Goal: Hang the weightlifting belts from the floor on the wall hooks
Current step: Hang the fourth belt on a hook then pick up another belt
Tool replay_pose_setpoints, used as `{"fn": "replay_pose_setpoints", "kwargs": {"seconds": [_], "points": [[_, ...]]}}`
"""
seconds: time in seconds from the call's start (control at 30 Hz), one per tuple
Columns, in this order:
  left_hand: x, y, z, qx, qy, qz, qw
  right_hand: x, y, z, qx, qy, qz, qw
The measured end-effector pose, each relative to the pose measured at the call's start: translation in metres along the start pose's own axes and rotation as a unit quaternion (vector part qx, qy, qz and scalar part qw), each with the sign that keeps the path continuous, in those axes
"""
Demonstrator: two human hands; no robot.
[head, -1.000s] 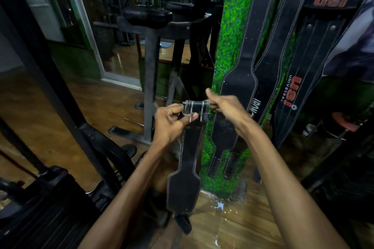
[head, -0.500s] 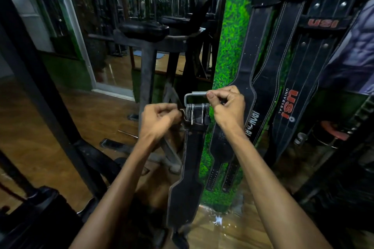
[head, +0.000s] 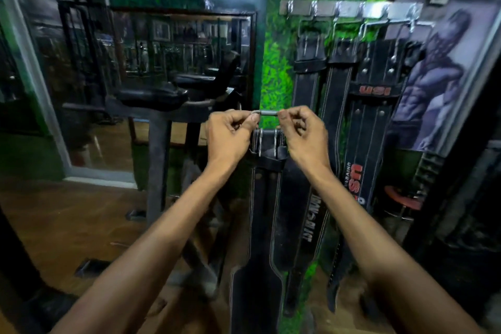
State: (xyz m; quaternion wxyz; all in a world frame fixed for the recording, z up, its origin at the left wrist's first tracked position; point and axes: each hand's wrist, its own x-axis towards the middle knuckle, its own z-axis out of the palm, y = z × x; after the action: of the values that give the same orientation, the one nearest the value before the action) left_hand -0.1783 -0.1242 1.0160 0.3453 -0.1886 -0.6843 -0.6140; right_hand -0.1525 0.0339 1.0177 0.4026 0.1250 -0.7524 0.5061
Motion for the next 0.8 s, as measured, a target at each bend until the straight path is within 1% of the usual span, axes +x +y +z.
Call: {"fn": "replay_pose_setpoints", "kwargs": {"seconds": [0.13,0.2,0.3,0.43,0.5,0.6,0.7,0.8], "points": [[0.051,0.01,0.03,-0.004,0.022,0.027,0.999,0.042,0.009,-0.012,0.026,0.013,-0.022,0.999],[0.079,0.016,0.044,-0.003,0.027,0.032,0.999,0.069,0.014,-0.015,0.037,0.043,-0.04,0.998],[0.122,0.026,0.064,0.014,0.029,0.043,0.999,0.119,0.013,-0.017,0.044,0.074,-0.038,0.996],[0.178,0.041,0.085,0.047,0.058,0.042,0.996,0.181,0.008,-0.011,0.036,0.115,-0.06,0.991],[0.204,0.046,0.095,0.048,0.074,0.022,0.996,0.207,0.005,-0.006,0.018,0.142,-0.072,0.987],[0.238,0.05,0.111,0.053,0.094,-0.02,0.994,0.239,0.006,0.003,0.015,0.173,-0.064,0.983],[0.262,0.044,0.124,0.065,0.107,-0.054,0.991,0.258,0.012,0.012,0.007,0.178,-0.042,0.983],[0.273,0.026,0.13,0.06,0.121,-0.108,0.985,0.262,0.026,0.021,-0.019,0.177,-0.049,0.983]]}}
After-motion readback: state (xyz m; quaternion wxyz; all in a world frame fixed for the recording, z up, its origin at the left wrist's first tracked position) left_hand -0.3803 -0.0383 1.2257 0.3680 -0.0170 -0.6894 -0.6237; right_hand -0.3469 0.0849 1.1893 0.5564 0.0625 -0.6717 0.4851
